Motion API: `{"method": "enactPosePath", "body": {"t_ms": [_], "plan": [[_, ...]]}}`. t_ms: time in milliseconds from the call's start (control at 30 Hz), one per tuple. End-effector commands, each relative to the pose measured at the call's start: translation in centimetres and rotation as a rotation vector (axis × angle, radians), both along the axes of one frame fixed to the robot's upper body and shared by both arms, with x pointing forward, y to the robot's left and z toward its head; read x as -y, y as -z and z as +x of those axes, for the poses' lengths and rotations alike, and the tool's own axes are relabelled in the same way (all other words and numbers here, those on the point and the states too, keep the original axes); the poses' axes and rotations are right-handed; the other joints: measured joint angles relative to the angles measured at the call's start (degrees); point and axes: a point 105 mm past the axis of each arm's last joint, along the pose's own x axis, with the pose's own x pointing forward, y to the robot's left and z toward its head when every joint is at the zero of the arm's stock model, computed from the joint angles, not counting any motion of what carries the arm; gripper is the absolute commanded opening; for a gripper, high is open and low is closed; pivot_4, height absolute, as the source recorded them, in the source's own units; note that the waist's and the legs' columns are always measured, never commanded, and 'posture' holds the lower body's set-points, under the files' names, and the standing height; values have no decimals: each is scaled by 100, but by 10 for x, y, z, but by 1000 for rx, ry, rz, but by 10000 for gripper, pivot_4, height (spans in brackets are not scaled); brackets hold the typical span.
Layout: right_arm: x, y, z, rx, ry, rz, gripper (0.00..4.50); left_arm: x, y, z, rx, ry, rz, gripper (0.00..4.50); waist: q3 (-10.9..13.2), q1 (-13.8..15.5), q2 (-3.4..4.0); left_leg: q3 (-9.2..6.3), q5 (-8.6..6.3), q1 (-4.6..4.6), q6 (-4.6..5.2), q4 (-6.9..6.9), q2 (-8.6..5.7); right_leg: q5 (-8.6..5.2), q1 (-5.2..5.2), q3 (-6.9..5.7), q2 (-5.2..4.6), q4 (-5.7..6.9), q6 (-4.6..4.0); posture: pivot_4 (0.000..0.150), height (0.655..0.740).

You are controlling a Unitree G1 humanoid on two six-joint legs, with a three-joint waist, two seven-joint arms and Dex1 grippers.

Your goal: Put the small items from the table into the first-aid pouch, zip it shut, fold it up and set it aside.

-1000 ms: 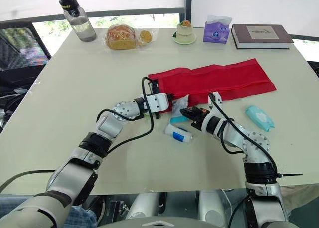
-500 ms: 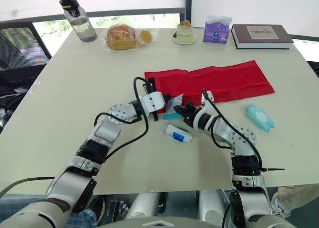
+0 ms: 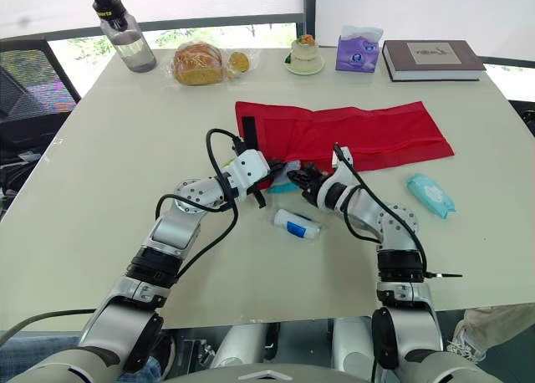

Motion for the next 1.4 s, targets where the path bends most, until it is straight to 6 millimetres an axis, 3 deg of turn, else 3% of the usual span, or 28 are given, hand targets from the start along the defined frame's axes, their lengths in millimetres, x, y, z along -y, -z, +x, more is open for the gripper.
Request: {"method": "enactPosePath", "body": {"t_ms": [33,400,600,767,800,1067,1400], "plan": [[6,-25,9,71,44,84,0,5,-5,-9,15,47,4,511,0,-6,0,0,0,0,0,0,0,0,0,1,0,0,0,1500,7332],[-20,-19,10,71,32,18,0,20,-13,-11,27,106,-4,511,0,-10,1,1,0,-1,0,-3,1,0,-4,1,1,0,0,1500,7332],[-19,-21,21,73,124,27,0,19,-9,-11,15,112,-4,511,0,-9,1,3,0,-1,0,-3,1,0,-6,2,1,0,0,1500,7332],[-20,-23,17,90,112,36,0,14,-5,-9,2,96,-1,511,0,-9,1,2,0,-1,0,-5,1,0,-6,2,1,0,0,1500,7332],[-21,-24,15,89,107,41,7562,12,-5,-6,-2,85,-4,0,0,-9,1,2,0,-1,0,-5,1,0,-6,2,1,0,0,1500,7332],[-17,-19,5,122,71,-33,36810,-2,0,6,-60,31,-66,0,-3,-15,4,1,0,3,0,-5,1,0,-5,2,1,1,0,1500,7332],[3,-20,-2,229,69,-168,36810,-12,-10,12,-177,27,-218,0,-3,-9,4,2,0,0,0,-5,1,0,-5,3,1,-1,0,1500,7332]]}}
